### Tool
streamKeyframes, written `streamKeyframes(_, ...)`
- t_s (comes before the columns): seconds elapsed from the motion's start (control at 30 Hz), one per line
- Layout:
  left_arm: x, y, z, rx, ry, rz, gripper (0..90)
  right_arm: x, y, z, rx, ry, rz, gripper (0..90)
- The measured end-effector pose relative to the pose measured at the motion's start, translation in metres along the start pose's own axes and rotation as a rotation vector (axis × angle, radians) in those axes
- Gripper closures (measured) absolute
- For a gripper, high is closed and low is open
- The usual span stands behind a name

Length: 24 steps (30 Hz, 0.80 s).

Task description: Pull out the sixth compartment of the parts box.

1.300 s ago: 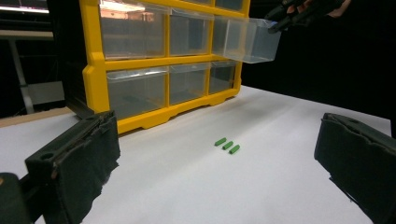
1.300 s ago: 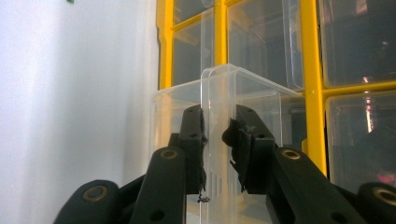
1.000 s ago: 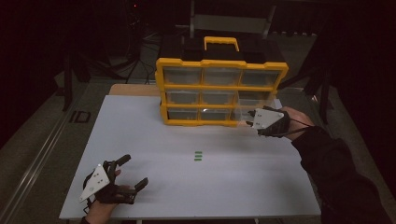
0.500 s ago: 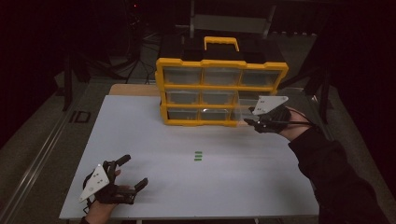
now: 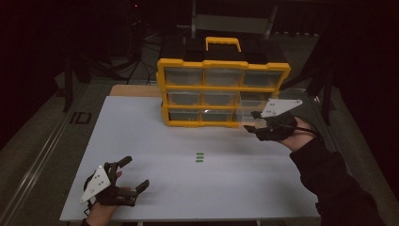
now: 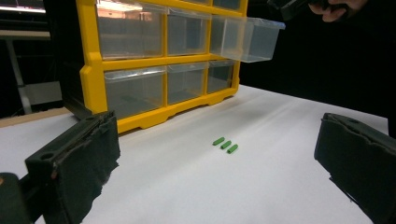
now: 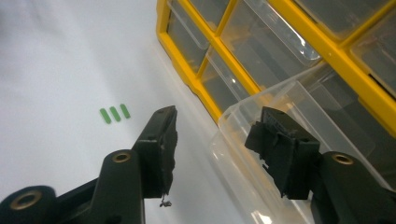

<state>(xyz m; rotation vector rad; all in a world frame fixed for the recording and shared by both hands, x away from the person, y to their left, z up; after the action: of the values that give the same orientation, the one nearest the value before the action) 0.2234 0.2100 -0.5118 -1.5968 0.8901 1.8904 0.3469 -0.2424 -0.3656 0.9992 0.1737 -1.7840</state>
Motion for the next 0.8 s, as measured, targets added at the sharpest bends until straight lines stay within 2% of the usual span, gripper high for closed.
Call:
streamKeyframes(0.27, 0.000, 0.000, 0.000, 0.001, -0.001, 0.001, 0.0, 0.006, -0.008, 0.010, -0.006, 0.085, -0.121, 36.7)
streamKeyframes(0.53, 0.000, 0.000, 0.000, 0.001, -0.001, 0.000, 0.0, 0.017, -0.019, 0.015, 0.033, 0.119, -0.169, 20.7)
streamKeyframes(0.63, 0.000, 0.000, -0.001, 0.002, -0.002, 0.003, 0.0, 0.021, -0.024, 0.015, 0.044, 0.118, -0.189, 16.8)
streamKeyframes(0.8, 0.000, 0.000, -0.001, 0.001, -0.002, 0.000, 0.0, 0.029, -0.030, 0.015, 0.053, 0.152, -0.230, 13.0)
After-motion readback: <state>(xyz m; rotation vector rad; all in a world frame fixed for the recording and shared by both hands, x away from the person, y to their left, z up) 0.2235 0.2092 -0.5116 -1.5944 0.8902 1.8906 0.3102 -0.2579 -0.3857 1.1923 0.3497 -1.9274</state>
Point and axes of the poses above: each handheld gripper's, and its own axes: z roughly backward along the jaws, x roughly out of its underside, y roughly to its right, the point moved 2 cm from there along -z, roughly forward along the jaws, and after that the axes turned 6 degrees about z, right-handed, at the moved point
